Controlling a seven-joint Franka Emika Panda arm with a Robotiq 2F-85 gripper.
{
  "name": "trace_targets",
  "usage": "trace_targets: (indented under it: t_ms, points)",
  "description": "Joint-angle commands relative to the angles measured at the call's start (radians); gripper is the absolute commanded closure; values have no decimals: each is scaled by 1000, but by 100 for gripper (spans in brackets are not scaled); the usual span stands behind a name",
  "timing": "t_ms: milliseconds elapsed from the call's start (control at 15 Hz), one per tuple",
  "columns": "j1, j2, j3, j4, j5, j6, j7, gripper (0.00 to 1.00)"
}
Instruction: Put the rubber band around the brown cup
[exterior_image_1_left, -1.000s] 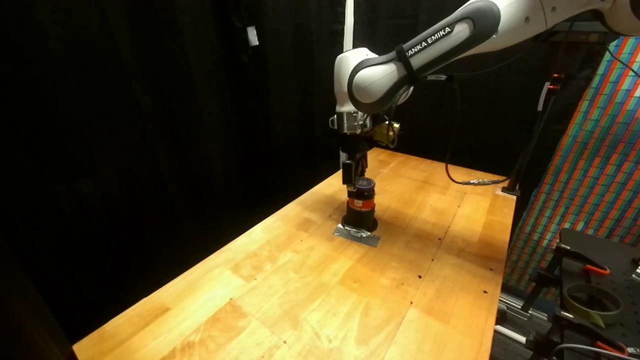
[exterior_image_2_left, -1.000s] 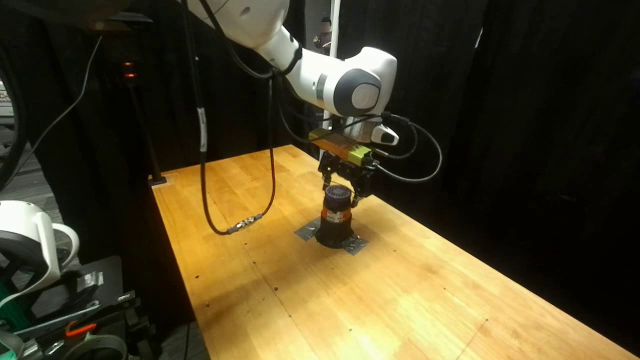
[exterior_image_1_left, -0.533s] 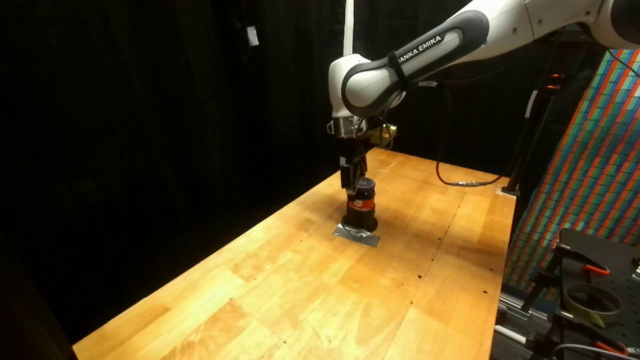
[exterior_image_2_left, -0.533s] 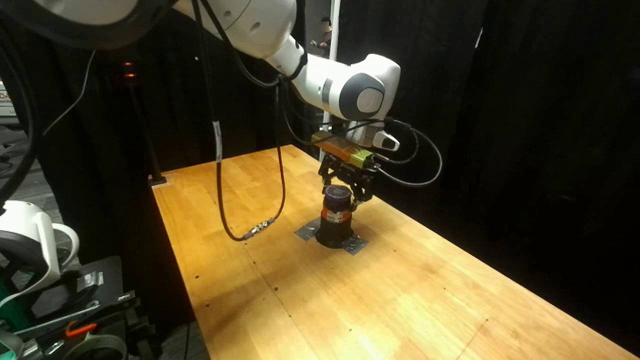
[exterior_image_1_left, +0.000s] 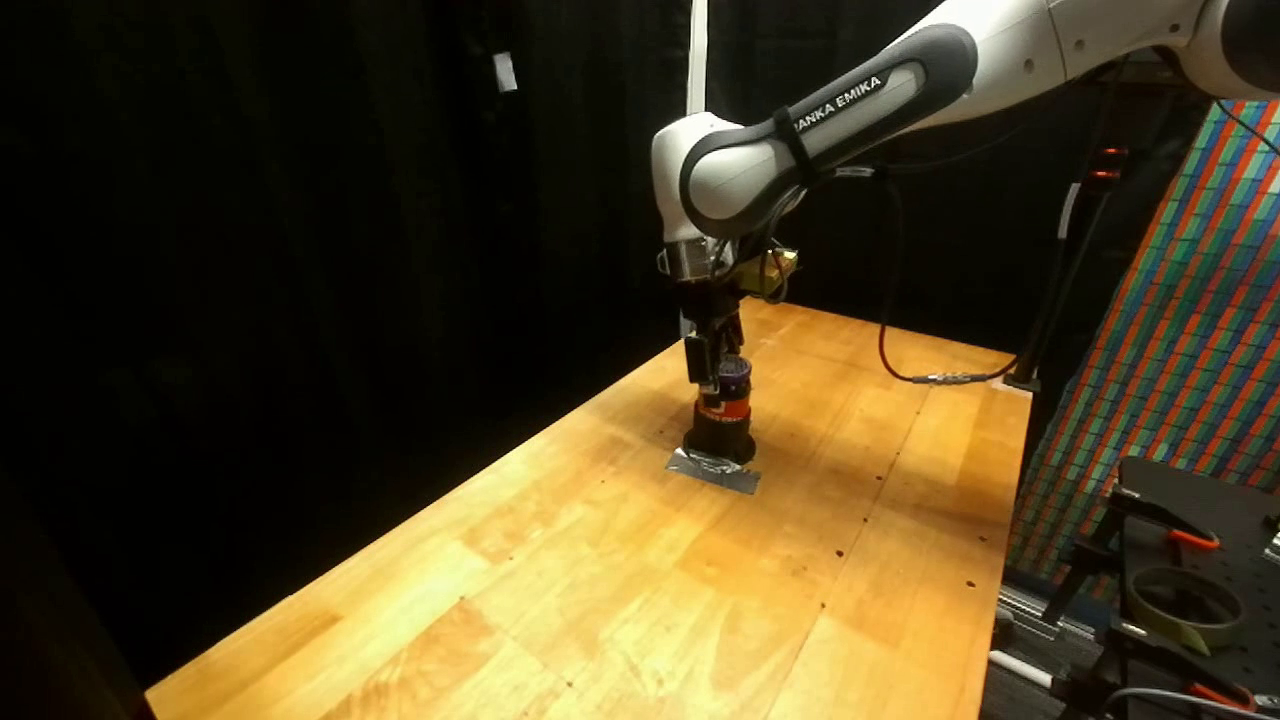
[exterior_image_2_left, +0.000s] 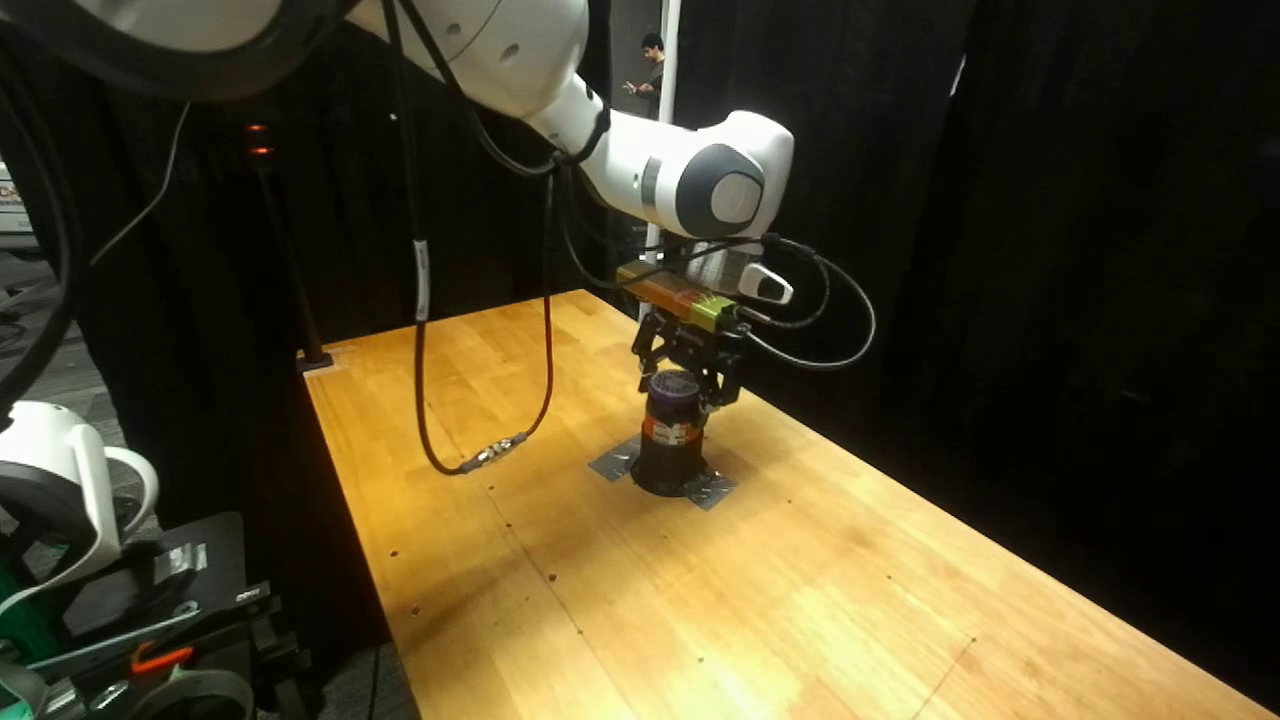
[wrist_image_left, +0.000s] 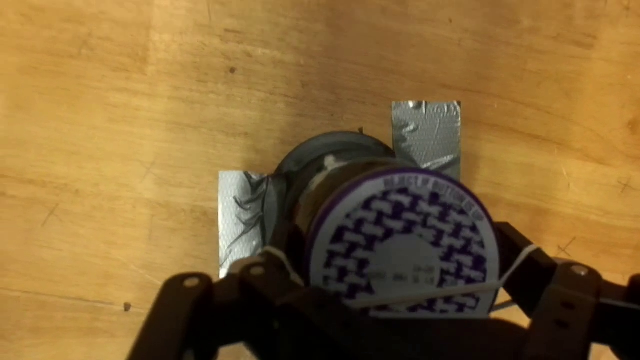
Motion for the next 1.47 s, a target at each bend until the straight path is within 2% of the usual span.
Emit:
trace_targets:
  t_ms: [0,200,600,733,1000,1067,1133,1200,1400]
  points:
    - [22,-18,-11,-29,-43,-115,-1,0]
    - [23,-91,-12,-140,-67,-90,4,0]
    - [10,-276,-9,-423,-80,70,13,0]
    - [4,-333,-10,-516,-84,182,10,0]
    - [-3,-422,-21,-708,-104,510,24,0]
    - [-6,-448,-23,-760,-106,596,24,25]
    - [-6,-472,-27,-811,-112,679,26,26]
    - [-9,-500,-29,-864,-109,764,30,32]
    - [-19,-556,-38,-1029,-104,1023,25,58]
